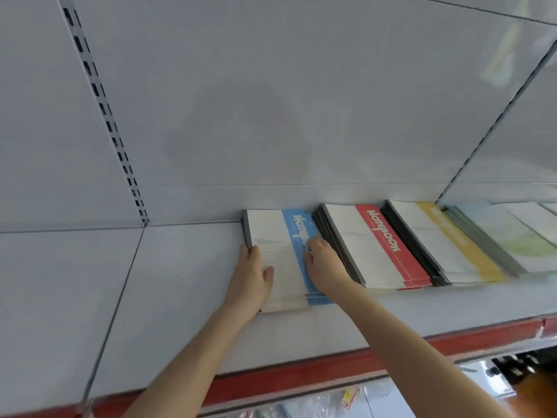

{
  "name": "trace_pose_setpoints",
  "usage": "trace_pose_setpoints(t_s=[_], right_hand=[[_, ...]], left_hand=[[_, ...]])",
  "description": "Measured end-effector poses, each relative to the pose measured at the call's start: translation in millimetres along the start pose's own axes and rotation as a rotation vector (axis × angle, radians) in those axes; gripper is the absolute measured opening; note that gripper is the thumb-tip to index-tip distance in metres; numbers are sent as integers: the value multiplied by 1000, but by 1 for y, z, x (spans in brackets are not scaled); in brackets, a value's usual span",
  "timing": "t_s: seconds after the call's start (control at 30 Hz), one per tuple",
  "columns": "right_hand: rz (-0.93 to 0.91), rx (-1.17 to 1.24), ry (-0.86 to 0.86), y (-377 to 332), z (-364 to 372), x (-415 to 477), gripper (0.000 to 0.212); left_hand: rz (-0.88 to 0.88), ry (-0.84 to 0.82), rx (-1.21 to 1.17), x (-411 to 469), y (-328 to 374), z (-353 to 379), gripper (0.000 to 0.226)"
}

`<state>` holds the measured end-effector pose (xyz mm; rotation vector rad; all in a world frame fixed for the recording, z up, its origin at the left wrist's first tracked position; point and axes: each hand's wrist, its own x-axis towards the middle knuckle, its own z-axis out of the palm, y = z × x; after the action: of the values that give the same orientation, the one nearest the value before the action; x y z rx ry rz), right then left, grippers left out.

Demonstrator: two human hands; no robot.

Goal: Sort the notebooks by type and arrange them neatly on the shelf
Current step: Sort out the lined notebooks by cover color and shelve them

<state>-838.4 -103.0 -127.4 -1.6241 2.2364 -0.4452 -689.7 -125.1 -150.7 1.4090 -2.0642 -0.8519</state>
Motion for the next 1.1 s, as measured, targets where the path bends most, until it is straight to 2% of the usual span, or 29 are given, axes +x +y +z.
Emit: trace_pose_setpoints(t_s=[0.13, 0.23, 0.33, 0.5, 0.83, 0.97, 1.1], right_hand=[[-88, -93, -26, 1, -16, 9, 18], [-192, -160, 10, -13, -34, 14, 42], [-319, -205, 20, -47, -38, 17, 53], [-504, -236, 19, -137, -18, 13, 56], [-852, -186, -67, -372, 98, -73, 54], [-907, -152, -129, -448, 154, -113, 54], [-918, -144, -231, -501, 200, -140, 54]], left_hand=[[97, 25, 294, -17, 2, -13, 35], [143, 120, 448, -40, -3, -35, 45], [88, 150, 585, -62, -14, -67, 54], [-26, 241, 710, -104, -47, -138, 73], [-319, 436, 880, -247, -169, -301, 77], [-371, 472, 894, -303, -220, -354, 75], [-431, 479, 882, -337, -259, -390, 61]])
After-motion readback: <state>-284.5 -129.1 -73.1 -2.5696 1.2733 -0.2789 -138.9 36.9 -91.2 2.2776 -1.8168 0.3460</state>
